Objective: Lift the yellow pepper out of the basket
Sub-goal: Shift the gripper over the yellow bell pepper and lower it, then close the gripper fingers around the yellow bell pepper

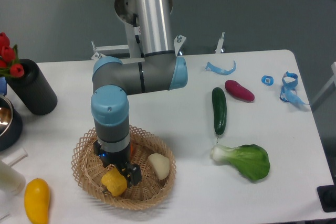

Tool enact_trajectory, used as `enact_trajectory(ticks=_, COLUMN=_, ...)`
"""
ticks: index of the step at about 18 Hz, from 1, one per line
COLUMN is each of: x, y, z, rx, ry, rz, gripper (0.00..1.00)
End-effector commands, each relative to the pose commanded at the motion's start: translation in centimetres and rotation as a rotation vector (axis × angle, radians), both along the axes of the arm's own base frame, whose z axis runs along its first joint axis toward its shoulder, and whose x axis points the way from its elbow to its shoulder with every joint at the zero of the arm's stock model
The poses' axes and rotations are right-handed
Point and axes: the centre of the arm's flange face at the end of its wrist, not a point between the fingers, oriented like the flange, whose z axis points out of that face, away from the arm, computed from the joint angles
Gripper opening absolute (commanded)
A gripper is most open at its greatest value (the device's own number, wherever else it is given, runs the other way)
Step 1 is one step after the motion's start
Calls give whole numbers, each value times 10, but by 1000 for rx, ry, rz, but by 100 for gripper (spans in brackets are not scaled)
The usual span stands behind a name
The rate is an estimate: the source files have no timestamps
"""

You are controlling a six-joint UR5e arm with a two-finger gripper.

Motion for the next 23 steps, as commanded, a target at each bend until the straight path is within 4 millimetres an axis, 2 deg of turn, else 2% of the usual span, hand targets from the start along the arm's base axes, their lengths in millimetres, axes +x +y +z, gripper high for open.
enact_trajectory(ticks=13, x=-2, y=5, z=-17, rx=-18, ry=-11, rz=-2, gripper=100)
enact_trajectory(ticks=14, x=-2, y=6, z=-18, rx=-18, ry=-11, rz=-2, gripper=94)
enact_trajectory(ticks=15, x=-3, y=6, z=-17, rx=-18, ry=-9, rz=-1, gripper=73)
enact_trajectory(ticks=17, x=-3, y=6, z=-16, rx=-16, ry=-9, rz=0, gripper=47)
enact_trajectory(ticks=20, x=-3, y=6, z=-10, rx=-7, ry=-3, rz=-3, gripper=42)
enact_trajectory(ticks=21, x=-3, y=6, z=-8, rx=-6, ry=-2, rz=-1, gripper=33)
enact_trajectory(ticks=23, x=-2, y=6, z=-2, rx=2, ry=2, rz=-3, gripper=31)
